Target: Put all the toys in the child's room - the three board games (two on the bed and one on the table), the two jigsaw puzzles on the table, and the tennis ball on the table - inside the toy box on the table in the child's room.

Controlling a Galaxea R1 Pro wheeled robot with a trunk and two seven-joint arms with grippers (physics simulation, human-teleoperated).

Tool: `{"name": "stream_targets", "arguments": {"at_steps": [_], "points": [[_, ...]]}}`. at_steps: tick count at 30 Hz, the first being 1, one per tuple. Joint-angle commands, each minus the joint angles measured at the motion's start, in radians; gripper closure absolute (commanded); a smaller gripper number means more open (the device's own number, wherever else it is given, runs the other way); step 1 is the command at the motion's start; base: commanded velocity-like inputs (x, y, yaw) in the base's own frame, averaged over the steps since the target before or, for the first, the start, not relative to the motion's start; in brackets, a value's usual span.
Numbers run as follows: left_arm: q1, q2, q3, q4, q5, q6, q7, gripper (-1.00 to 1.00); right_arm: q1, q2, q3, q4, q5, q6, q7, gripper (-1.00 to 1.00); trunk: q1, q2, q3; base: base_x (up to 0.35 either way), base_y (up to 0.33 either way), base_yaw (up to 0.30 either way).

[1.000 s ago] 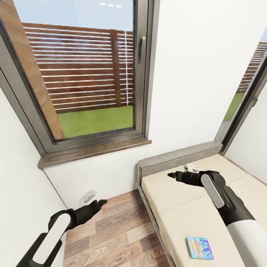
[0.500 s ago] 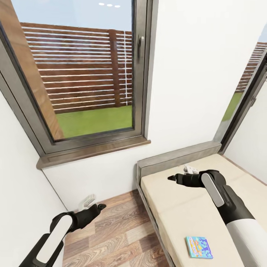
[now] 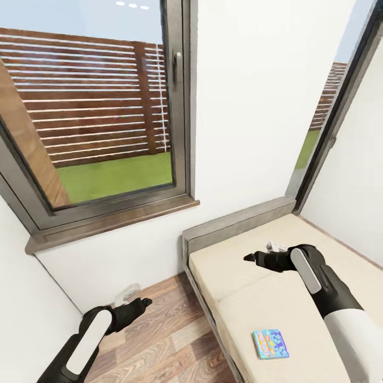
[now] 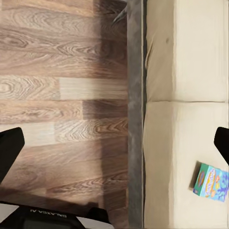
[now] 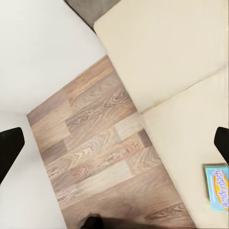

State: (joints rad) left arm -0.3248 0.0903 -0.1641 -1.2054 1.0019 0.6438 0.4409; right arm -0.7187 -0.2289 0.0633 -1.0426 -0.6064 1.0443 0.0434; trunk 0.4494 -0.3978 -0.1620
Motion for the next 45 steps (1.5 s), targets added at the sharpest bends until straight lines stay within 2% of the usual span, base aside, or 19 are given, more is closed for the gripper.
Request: {"name": "stream_targets", "arguments": {"at_steps": [1, 3, 4, 7, 10, 11, 12, 16, 19, 27, 36, 39, 42, 45], "points": [[-0.002, -0.003, -0.001, -0.007, 0.007, 0.001, 0.011, -1.00, -0.008, -0.001, 0.001, 0.012, 0.005, 0.003, 0.004, -1.00, 0.001, -0.002, -0.002, 0.000, 0.000, -0.273], [-0.004, -0.006, -0.001, -0.012, 0.004, 0.002, 0.012, -1.00, -0.016, -0.001, 0.000, 0.026, 0.005, 0.003, 0.004, -1.00, 0.001, -0.002, -0.002, 0.000, 0.000, -0.274], [-0.008, -0.005, -0.001, -0.032, -0.014, 0.007, 0.018, -1.00, -0.068, 0.000, -0.002, 0.148, 0.005, 0.003, 0.003, -1.00, 0.001, -0.002, -0.001, 0.000, 0.000, -0.283], [-0.009, -0.008, 0.001, -0.037, -0.016, 0.005, 0.018, -1.00, -0.135, 0.005, 0.000, 0.303, 0.008, 0.003, 0.004, -1.00, 0.001, -0.002, 0.000, 0.000, 0.000, -0.285], [-0.010, -0.011, 0.002, -0.037, -0.014, 0.005, 0.019, -1.00, -0.150, 0.005, 0.000, 0.338, 0.009, 0.003, 0.004, -1.00, 0.001, -0.002, 0.001, 0.000, 0.000, -0.286], [-0.012, -0.016, 0.002, -0.034, -0.002, 0.006, 0.018, -1.00, -0.166, 0.003, 0.001, 0.376, 0.008, -0.014, 0.006, -1.00, 0.004, -0.009, -0.001, 0.000, 0.000, -0.282], [-0.012, -0.016, 0.002, -0.034, -0.002, 0.006, 0.018, -1.00, -0.166, 0.003, 0.001, 0.376, 0.008, -0.014, 0.006, -1.00, 0.008, -0.016, -0.004, 0.000, 0.000, -0.282], [-0.024, -0.017, 0.002, -0.026, 0.057, 0.007, 0.022, -1.00, -0.174, 0.001, 0.000, 0.400, 0.009, -0.026, 0.006, -1.00, 0.024, -0.044, -0.015, 0.000, 0.000, -0.197], [-0.032, -0.016, 0.002, -0.009, 0.077, 0.008, 0.023, -1.00, -0.176, 0.001, -0.001, 0.421, 0.011, -0.035, 0.004, -1.00, 0.035, -0.065, -0.024, 0.000, 0.000, -0.072], [-0.038, -0.015, 0.006, 0.012, 0.087, 0.009, 0.023, -1.00, -0.177, 0.006, 0.000, 0.461, 0.010, -0.040, 0.003, -1.00, 0.066, -0.121, -0.049, 0.000, 0.000, -0.026], [-0.043, -0.017, 0.036, 0.047, 0.094, 0.014, 0.015, -1.00, -0.174, 0.007, 0.003, 0.482, 0.009, -0.041, 0.010, -1.00, 0.100, -0.184, -0.077, 0.000, 0.000, -0.007], [-0.043, -0.017, 0.042, 0.055, 0.096, 0.015, 0.010, -1.00, -0.167, 0.002, 0.007, 0.478, 0.005, -0.038, 0.046, -1.00, 0.112, -0.205, -0.087, 0.000, 0.000, -0.001], [-0.043, -0.018, 0.043, 0.063, 0.097, 0.015, 0.006, -1.00, -0.160, -0.004, 0.009, 0.476, 0.010, -0.039, 0.147, -1.00, 0.123, -0.226, -0.096, 0.000, 0.000, 0.000], [-0.043, -0.018, 0.044, 0.067, 0.097, 0.016, 0.005, -1.00, -0.154, -0.012, 0.010, 0.476, 0.015, -0.040, 0.214, -1.00, 0.135, -0.247, -0.105, 0.000, 0.000, 0.000]]}}
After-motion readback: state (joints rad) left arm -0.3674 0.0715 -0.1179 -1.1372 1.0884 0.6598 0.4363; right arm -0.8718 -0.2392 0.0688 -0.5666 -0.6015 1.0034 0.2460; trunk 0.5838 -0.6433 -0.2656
